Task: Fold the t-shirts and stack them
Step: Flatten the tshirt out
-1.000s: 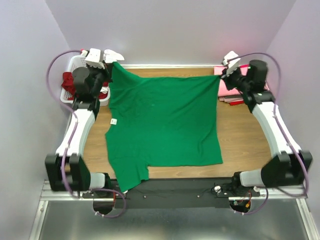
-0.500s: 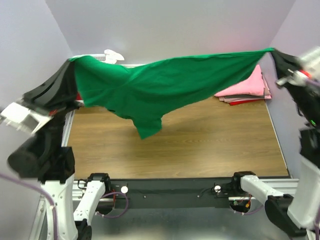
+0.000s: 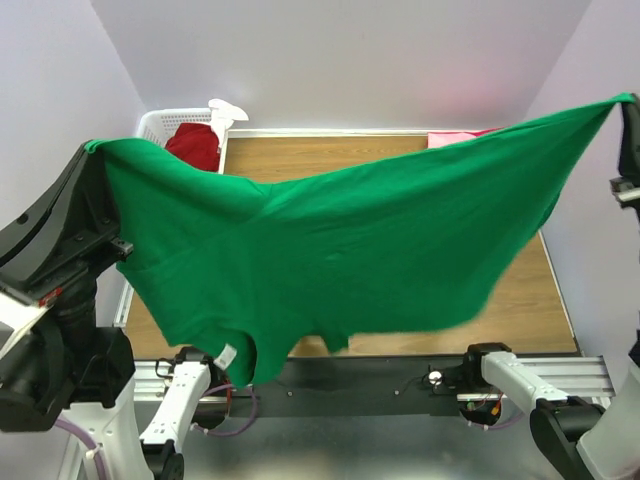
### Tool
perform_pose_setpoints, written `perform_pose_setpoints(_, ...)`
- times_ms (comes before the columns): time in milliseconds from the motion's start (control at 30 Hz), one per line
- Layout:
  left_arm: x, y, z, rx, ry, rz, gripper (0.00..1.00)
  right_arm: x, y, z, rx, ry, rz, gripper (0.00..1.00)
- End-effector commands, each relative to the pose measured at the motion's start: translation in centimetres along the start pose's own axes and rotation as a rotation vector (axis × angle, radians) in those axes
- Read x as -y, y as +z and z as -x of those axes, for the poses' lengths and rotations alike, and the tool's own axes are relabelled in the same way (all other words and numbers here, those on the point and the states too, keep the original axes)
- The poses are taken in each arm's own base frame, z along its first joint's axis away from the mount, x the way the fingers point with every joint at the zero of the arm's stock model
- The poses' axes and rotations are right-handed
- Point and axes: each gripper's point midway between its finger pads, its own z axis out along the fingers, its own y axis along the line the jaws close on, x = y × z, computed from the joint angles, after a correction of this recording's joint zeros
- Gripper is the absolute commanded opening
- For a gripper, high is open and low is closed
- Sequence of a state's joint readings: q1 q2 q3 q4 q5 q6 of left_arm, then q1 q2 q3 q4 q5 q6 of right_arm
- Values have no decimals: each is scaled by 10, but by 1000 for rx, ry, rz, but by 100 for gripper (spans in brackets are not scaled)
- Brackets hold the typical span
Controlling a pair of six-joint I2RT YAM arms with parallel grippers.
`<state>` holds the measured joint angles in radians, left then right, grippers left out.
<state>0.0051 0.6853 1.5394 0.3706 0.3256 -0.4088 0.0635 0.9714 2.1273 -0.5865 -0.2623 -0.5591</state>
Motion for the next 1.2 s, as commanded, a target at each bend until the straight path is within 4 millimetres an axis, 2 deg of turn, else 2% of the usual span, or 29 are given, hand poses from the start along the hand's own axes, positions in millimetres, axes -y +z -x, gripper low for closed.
perform_pose_setpoints(0, -24, -4, -53, -104, -37, 67, 0, -11, 15, -54, -152, -2, 9, 0)
perform_pose_setpoints(33, -31, -10, -78, -149, -51, 87, 0, -24, 19, -77, -200, 5, 39, 0)
perform_pose_setpoints(67, -35, -15, -91, -173, -58, 94, 0, -31, 22, -90, -224, 12, 54, 0)
perform_pose_setpoints(100, -43, -27, -126, -234, -81, 117, 0, -50, 27, -123, -283, 20, 97, 0)
perform_pose_setpoints(167, -53, -42, -167, -307, -104, 141, 0, -68, 30, -155, -339, 30, 131, 0)
perform_pose_setpoints(200, -60, -62, -204, -372, -127, 164, 0, -76, 33, -171, -360, 34, 142, 0)
perform_pose_setpoints(233, -64, -73, -225, -410, -132, 178, 0, -101, 31, -208, -428, 57, 194, 0)
perform_pose_setpoints(300, -75, -96, -273, -493, -150, 209, 0, -131, 32, -240, -464, 94, 265, 1)
perform_pose_setpoints(333, -85, -125, -318, -591, -158, 246, 0, -155, 28, -270, -510, 122, 317, 0)
perform_pose_setpoints(367, -80, -136, -341, -633, -187, 243, 0, -169, 26, -286, -536, 144, 356, 0)
perform_pose_setpoints(400, -83, -153, -364, -670, -189, 256, 0, -193, 29, -313, -573, 176, 417, 0)
perform_pose_setpoints(433, -85, -164, -383, -706, -200, 264, 0, -202, 23, -321, -589, 188, 442, 1)
perform_pose_setpoints(467, -85, -172, -401, -735, -219, 262, 0, -220, 26, -349, -623, 202, 476, 0)
perform_pose_setpoints(500, -89, -192, -441, -812, -249, 266, 0, -240, 17, -376, -671, 231, 502, 0)
perform_pose_setpoints(533, -91, -192, -458, -839, -256, 255, 0, -244, 27, -389, -650, 227, 487, 1)
perform_pose_setpoints(567, -93, -219, -503, -943, -286, 255, 0, -272, 17, -427, -715, 258, 529, 0)
perform_pose_setpoints(600, -96, -227, -522, -980, -303, 261, 0, -278, 23, -437, -709, 263, 529, 0)
perform_pose_setpoints(633, -102, -223, -536, -1003, -297, 259, 0, -300, 22, -470, -741, 288, 552, 0)
perform_pose_setpoints(667, -104, -248, -568, -1079, -317, 275, 0, -310, 21, -484, -760, 304, 563, 1)
perform_pose_setpoints(700, -108, -259, -581, -1121, -319, 292, 0, -323, 20, -499, -785, 327, 579, 0)
perform_pose_setpoints(733, -116, -251, -589, -1115, -294, 291, 0, -323, 31, -507, -783, 330, 567, 0)
perform_pose_setpoints(767, -119, -264, -605, -1149, -297, 306, 0, -329, 34, -517, -797, 335, 572, 1)
perform_pose_setpoints(800, -121, -267, -611, -1161, -295, 311, 0, -345, 27, -542, -847, 357, 591, 0)
perform_pose_setpoints(833, -127, -261, -616, -1165, -289, 317, 0, -345, 37, -546, -839, 357, 584, 0)
perform_pose_setpoints(900, -134, -267, -630, -1198, -281, 336, 0, -355, 36, -565, -874, 375, 586, 0)
perform_pose_setpoints(933, -136, -269, -634, -1210, -278, 344, 0, -356, 38, -571, -886, 378, 577, 0)
perform_pose_setpoints(967, -138, -275, -640, -1228, -273, 356, 0, -352, 48, -571, -877, 381, 555, 0)
perform_pose_setpoints(1033, -144, -273, -644, -1237, -256, 368, 0, -352, 51, -577, -888, 377, 543, 1)
perform_pose_setpoints(1167, -145, -273, -650, -1250, -252, 347, 0, -348, 58, -578, -882, 374, 527, 0)
